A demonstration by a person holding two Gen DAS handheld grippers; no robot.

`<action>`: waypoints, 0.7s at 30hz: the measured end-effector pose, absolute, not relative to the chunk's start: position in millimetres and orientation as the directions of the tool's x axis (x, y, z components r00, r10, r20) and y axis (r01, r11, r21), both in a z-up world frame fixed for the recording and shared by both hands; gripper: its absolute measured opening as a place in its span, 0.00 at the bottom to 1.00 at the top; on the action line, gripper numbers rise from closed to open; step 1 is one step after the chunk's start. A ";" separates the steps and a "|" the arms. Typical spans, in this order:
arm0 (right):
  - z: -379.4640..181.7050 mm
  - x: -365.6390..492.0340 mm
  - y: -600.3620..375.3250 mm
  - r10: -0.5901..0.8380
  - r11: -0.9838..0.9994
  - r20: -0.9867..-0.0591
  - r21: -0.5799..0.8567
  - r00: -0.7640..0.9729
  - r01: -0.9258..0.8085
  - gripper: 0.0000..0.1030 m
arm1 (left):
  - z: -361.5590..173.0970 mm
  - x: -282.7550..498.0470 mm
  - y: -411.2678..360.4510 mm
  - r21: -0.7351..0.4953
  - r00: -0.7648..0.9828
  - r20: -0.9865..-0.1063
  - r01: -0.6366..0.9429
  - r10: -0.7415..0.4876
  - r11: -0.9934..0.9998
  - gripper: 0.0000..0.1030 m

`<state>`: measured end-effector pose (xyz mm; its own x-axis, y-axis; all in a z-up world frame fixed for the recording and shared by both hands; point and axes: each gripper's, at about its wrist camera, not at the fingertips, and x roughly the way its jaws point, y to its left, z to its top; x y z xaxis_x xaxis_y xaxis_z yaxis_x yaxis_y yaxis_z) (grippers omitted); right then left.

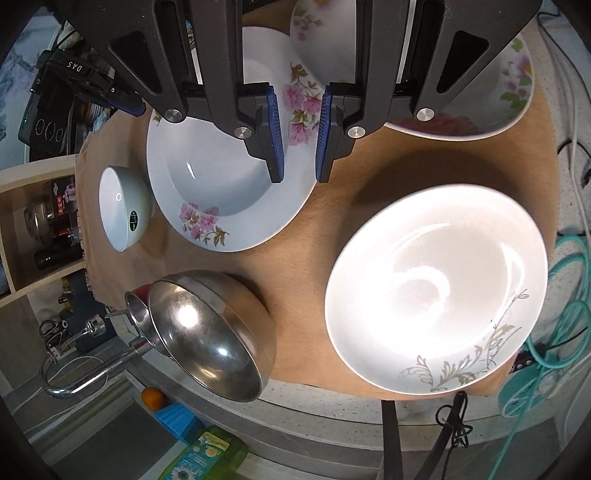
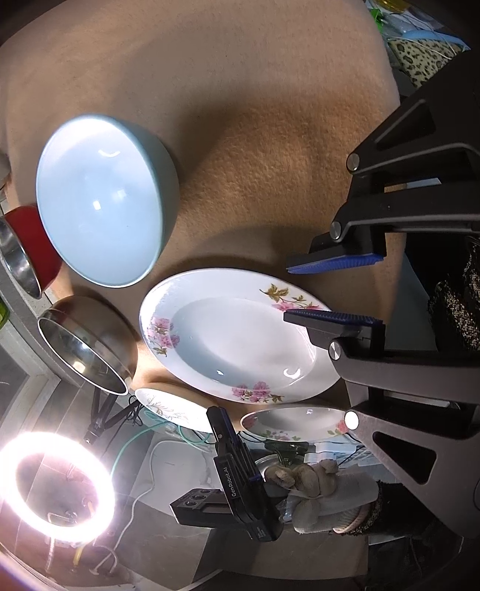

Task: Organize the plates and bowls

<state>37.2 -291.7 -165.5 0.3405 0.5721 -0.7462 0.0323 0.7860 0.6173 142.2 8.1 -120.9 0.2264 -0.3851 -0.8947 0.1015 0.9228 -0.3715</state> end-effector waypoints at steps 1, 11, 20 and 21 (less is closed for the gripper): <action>-166.1 37.2 -292.4 0.573 0.786 -0.747 0.618 0.338 0.033 0.19 | -120.7 142.6 9.3 -0.374 0.228 -0.893 0.099 -0.387 0.922 0.15; -168.2 44.8 -290.1 0.597 0.775 -0.744 0.631 0.299 0.023 0.19 | -127.8 148.6 5.6 -0.363 0.205 -0.903 0.106 -0.378 0.926 0.15; -173.8 44.7 -288.5 0.611 0.764 -0.740 0.644 0.281 0.037 0.19 | -137.7 151.7 5.1 -0.363 0.188 -0.906 0.114 -0.379 0.925 0.15; -173.4 44.6 -288.5 0.612 0.763 -0.739 0.645 0.280 0.036 0.19 | -138.9 151.7 5.4 -0.362 0.184 -0.908 0.114 -0.377 0.925 0.15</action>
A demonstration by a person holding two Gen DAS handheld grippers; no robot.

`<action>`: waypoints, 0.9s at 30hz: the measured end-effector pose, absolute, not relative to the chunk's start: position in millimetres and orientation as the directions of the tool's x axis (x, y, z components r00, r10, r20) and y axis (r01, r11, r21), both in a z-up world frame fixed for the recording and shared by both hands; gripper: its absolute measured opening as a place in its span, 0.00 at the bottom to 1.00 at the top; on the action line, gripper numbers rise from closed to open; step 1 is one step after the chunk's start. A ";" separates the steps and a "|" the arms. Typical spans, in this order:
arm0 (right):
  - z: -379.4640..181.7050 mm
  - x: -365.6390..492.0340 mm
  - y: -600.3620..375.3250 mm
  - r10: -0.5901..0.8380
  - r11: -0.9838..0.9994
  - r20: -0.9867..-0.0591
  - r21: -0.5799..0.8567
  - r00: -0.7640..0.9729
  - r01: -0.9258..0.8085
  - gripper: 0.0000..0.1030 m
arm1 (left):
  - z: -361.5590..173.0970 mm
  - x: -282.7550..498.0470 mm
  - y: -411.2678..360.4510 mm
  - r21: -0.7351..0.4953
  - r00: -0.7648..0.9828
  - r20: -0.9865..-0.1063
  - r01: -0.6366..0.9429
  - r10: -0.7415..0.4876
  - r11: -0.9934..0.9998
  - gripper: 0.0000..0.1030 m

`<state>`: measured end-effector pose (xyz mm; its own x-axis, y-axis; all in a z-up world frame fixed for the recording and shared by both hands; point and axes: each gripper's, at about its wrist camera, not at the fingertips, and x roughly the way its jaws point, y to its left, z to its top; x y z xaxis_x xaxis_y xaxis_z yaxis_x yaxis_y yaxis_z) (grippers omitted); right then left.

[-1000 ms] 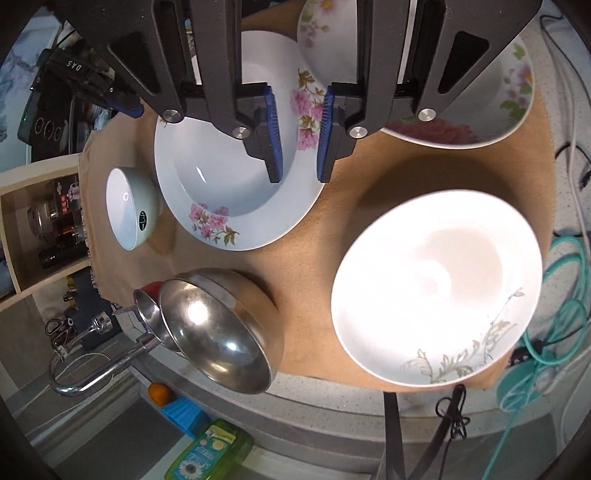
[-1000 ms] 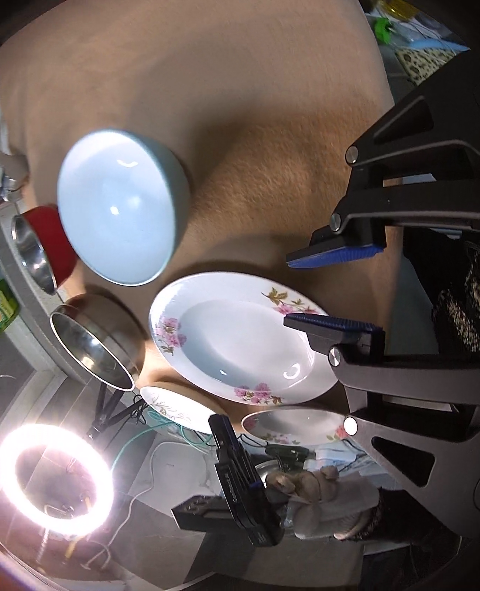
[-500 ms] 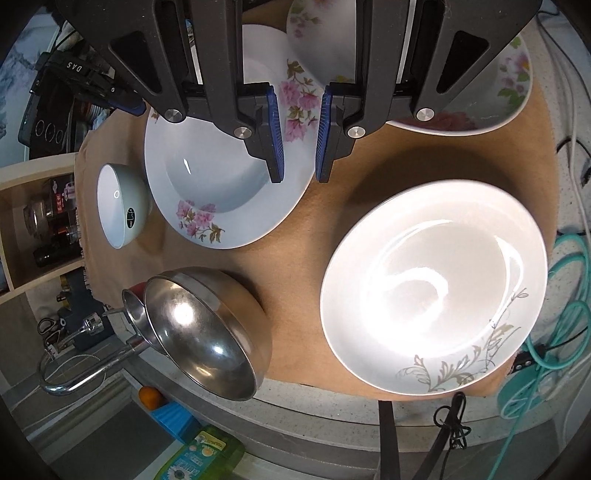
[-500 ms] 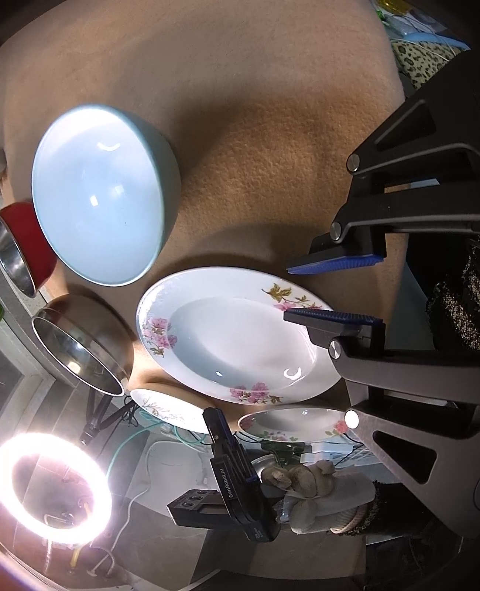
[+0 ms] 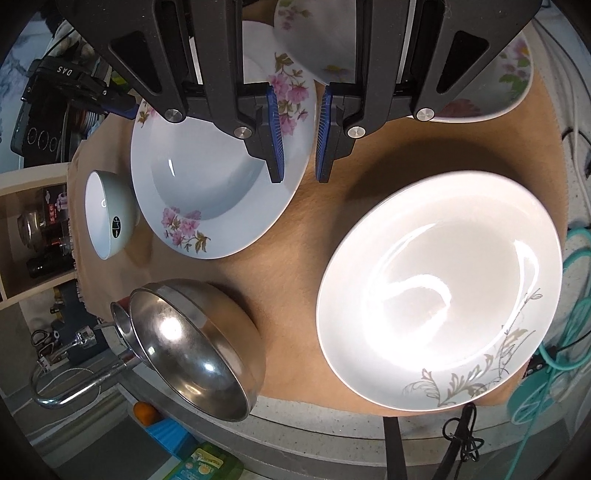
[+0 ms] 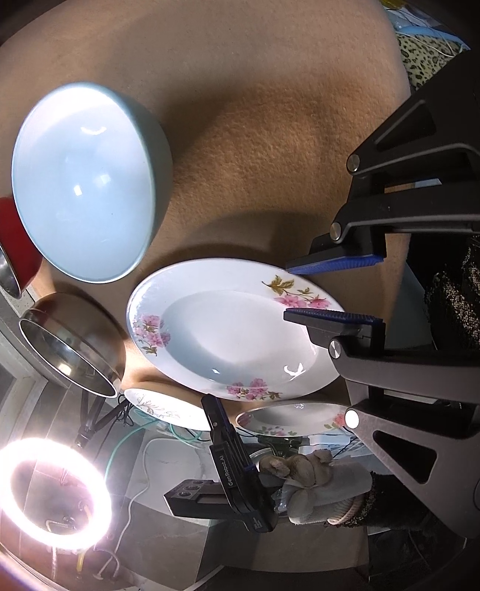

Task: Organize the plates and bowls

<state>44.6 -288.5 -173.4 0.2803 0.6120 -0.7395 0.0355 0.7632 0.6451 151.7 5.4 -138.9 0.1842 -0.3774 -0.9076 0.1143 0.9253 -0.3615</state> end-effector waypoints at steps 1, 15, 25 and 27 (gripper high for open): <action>-173.8 45.0 -289.0 0.613 0.763 -0.739 0.646 0.280 0.035 0.19 | -140.0 152.0 5.3 -0.362 0.182 -0.908 0.115 -0.378 0.925 0.15; -176.7 44.5 -293.8 0.615 0.756 -0.737 0.652 0.280 0.056 0.10 | -139.5 150.8 -6.2 -0.334 0.182 -0.916 0.144 -0.357 0.932 0.15; -170.0 43.6 -291.8 0.610 0.763 -0.737 0.645 0.291 0.036 0.05 | -135.6 149.4 -18.9 -0.324 0.189 -0.916 0.171 -0.354 0.930 0.15; -166.9 44.4 -283.7 0.540 0.824 -0.787 0.567 0.298 0.003 0.05 | -138.5 150.2 -19.5 -0.316 0.192 -0.919 0.164 -0.345 0.934 0.16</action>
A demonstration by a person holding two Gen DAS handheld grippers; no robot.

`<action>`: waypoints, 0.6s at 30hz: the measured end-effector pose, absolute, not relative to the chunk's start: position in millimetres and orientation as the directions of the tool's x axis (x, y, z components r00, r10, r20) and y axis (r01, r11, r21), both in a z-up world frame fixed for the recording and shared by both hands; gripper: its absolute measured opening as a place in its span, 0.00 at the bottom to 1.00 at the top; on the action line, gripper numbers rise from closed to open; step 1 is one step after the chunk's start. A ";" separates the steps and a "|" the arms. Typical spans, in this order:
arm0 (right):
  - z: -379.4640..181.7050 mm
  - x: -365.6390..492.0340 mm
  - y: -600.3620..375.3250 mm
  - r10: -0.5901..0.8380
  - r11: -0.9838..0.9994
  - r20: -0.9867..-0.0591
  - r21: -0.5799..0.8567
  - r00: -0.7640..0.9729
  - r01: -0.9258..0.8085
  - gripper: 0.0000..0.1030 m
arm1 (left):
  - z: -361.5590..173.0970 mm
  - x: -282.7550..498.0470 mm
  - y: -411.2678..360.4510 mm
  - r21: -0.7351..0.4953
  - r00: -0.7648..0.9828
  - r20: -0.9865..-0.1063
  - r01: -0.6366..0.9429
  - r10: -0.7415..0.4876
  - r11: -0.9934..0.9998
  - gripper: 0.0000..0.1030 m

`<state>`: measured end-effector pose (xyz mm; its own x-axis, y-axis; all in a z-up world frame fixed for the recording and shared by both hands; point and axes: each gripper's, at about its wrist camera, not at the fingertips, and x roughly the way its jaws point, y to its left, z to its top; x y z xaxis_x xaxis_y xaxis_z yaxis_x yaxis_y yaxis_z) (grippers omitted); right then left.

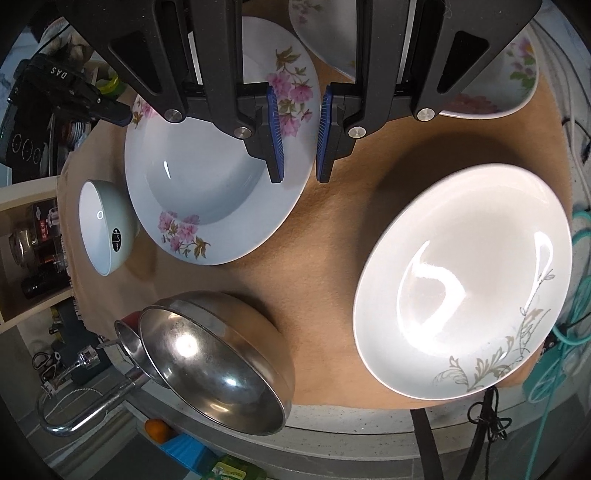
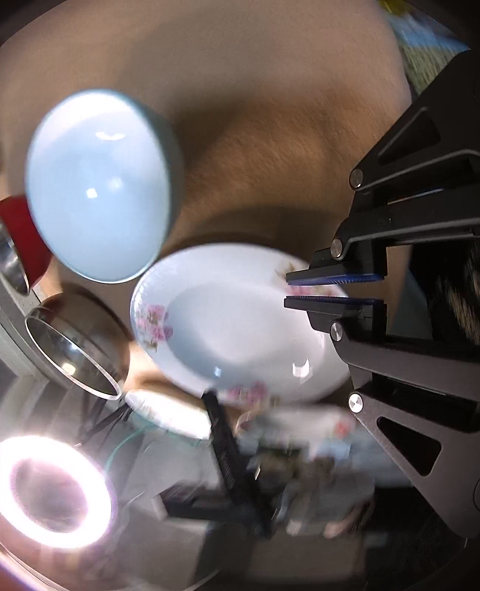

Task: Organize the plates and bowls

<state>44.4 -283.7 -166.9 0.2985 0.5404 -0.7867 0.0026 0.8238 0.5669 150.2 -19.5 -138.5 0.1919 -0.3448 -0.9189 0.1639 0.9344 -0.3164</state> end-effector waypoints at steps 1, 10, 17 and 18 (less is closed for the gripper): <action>-167.8 44.3 -283.6 0.555 0.814 -0.778 0.581 0.295 0.001 0.05 | -139.0 150.5 -18.6 -0.323 0.191 -0.917 0.159 -0.350 0.933 0.16; -169.5 35.2 -300.6 0.557 0.801 -0.771 0.597 0.308 0.048 0.05 | -137.9 149.3 -18.8 -0.320 0.192 -0.918 0.162 -0.348 0.933 0.16; -180.2 31.9 -307.8 0.605 0.754 -0.739 0.651 0.298 0.083 0.06 | -137.4 151.8 -20.8 -0.322 0.185 -0.919 0.159 -0.349 0.933 0.16; -180.4 31.6 -307.1 0.603 0.757 -0.741 0.649 0.296 0.080 0.06 | -137.3 151.7 -20.9 -0.322 0.185 -0.919 0.159 -0.349 0.933 0.16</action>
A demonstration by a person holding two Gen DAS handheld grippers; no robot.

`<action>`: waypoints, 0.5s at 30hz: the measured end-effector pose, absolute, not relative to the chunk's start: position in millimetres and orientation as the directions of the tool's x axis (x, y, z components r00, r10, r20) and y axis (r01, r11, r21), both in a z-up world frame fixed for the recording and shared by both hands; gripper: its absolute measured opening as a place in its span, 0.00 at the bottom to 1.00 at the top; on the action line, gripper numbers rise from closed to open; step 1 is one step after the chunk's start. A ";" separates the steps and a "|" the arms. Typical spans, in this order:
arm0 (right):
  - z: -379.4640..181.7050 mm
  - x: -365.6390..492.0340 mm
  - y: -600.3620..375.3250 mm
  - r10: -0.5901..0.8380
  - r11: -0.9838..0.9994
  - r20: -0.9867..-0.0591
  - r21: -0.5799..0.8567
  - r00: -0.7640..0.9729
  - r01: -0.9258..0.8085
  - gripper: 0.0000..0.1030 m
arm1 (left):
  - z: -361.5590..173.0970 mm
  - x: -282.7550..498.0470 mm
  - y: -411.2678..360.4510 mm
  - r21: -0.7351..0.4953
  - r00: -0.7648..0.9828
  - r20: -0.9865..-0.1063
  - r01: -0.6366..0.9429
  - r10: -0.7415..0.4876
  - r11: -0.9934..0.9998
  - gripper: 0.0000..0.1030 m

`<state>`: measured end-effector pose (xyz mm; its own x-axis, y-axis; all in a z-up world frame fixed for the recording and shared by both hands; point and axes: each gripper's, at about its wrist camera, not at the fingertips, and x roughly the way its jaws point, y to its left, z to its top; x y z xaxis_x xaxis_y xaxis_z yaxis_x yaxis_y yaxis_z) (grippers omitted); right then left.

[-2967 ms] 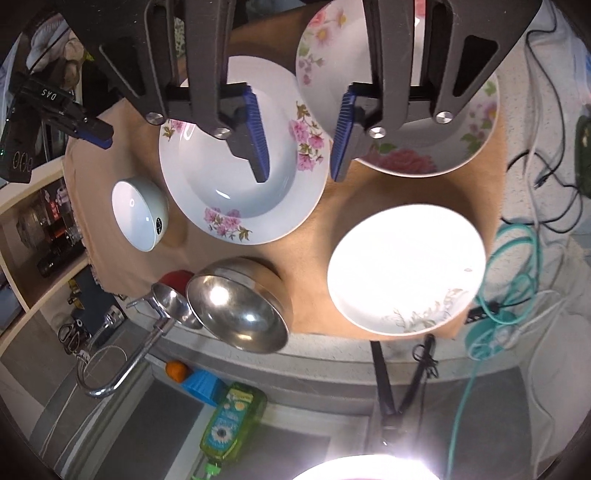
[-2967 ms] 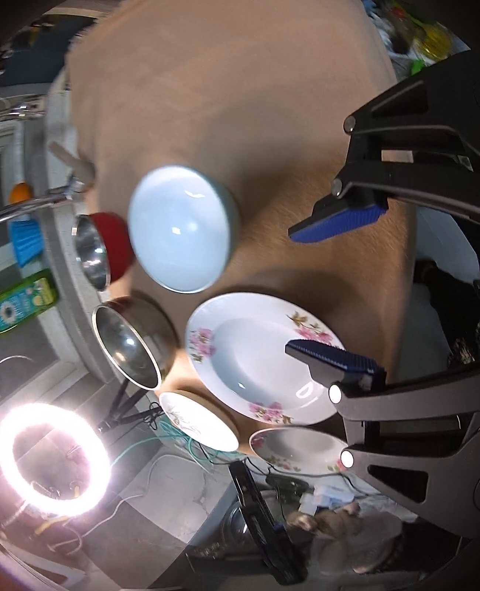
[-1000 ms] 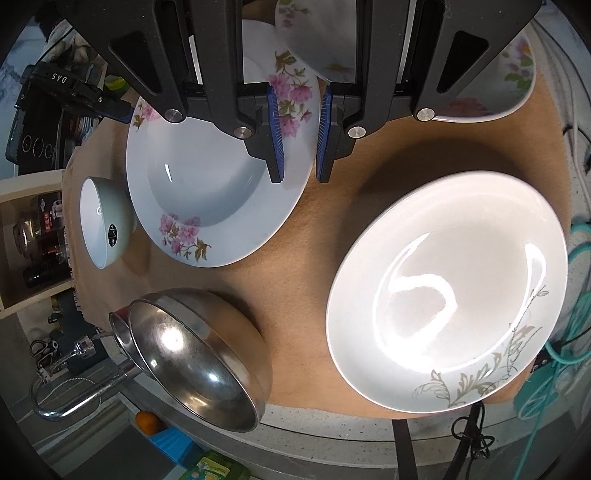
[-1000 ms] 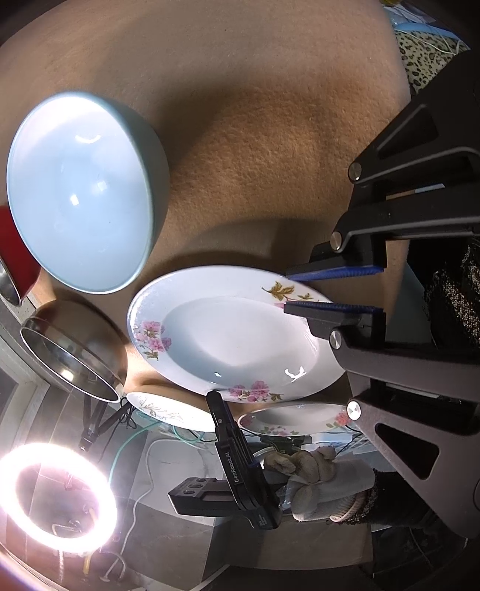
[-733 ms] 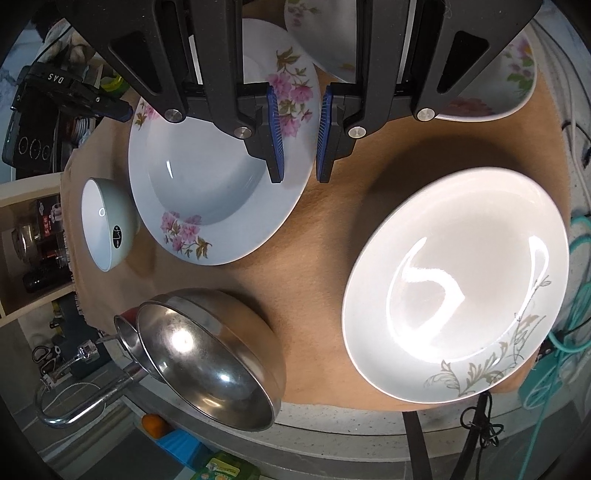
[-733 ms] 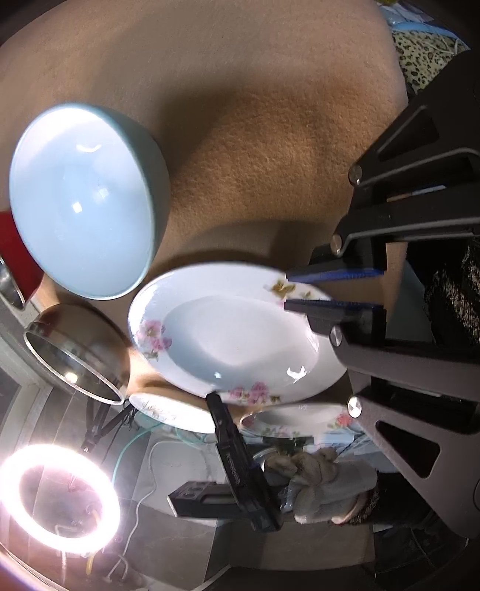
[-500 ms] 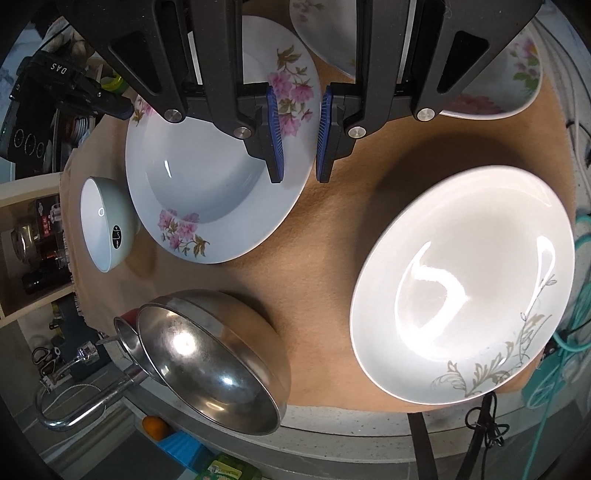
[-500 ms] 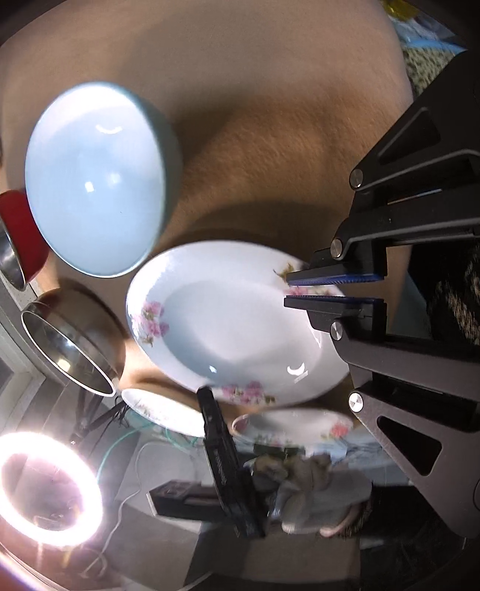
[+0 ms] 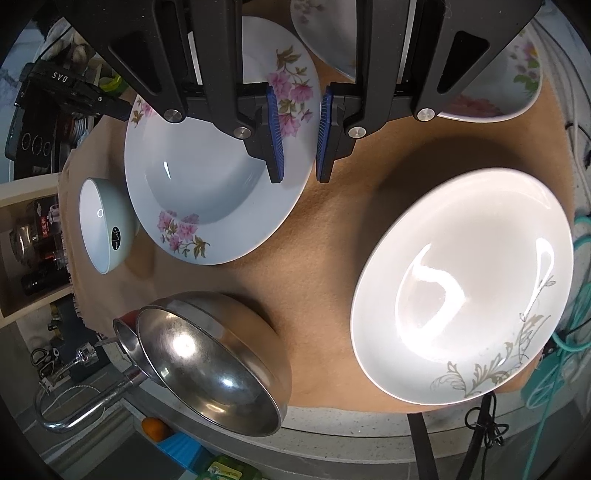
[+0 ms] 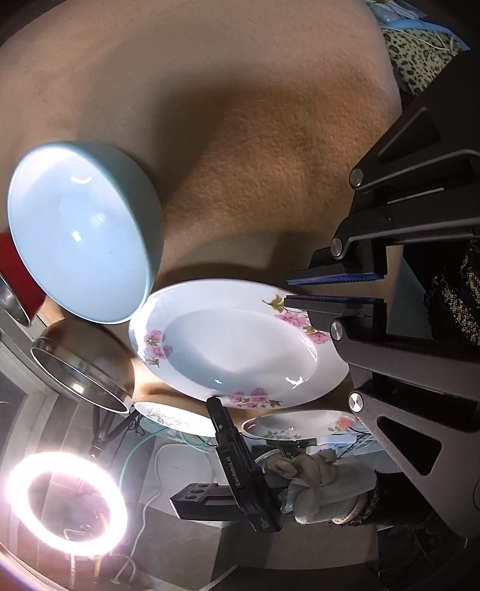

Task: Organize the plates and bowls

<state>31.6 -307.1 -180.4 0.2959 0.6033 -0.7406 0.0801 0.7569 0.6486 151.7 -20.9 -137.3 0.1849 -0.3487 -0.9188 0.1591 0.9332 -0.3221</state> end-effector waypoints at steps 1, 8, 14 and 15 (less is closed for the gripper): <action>-180.8 32.2 -306.1 0.601 0.760 -0.743 0.645 0.293 0.079 0.06 | -137.0 151.5 -21.4 -0.320 0.186 -0.919 0.160 -0.347 0.934 0.16; -183.9 34.5 -302.9 0.611 0.754 -0.739 0.652 0.283 0.075 0.06 | -136.5 151.2 -23.8 -0.310 0.189 -0.922 0.166 -0.339 0.936 0.16; -181.9 35.8 -306.8 0.601 0.761 -0.745 0.644 0.288 0.078 0.06 | -137.3 148.6 -27.1 -0.307 0.184 -0.923 0.177 -0.338 0.935 0.16; -181.7 36.1 -307.4 0.600 0.762 -0.746 0.643 0.289 0.078 0.06 | -137.4 148.0 -27.1 -0.308 0.184 -0.923 0.178 -0.339 0.935 0.16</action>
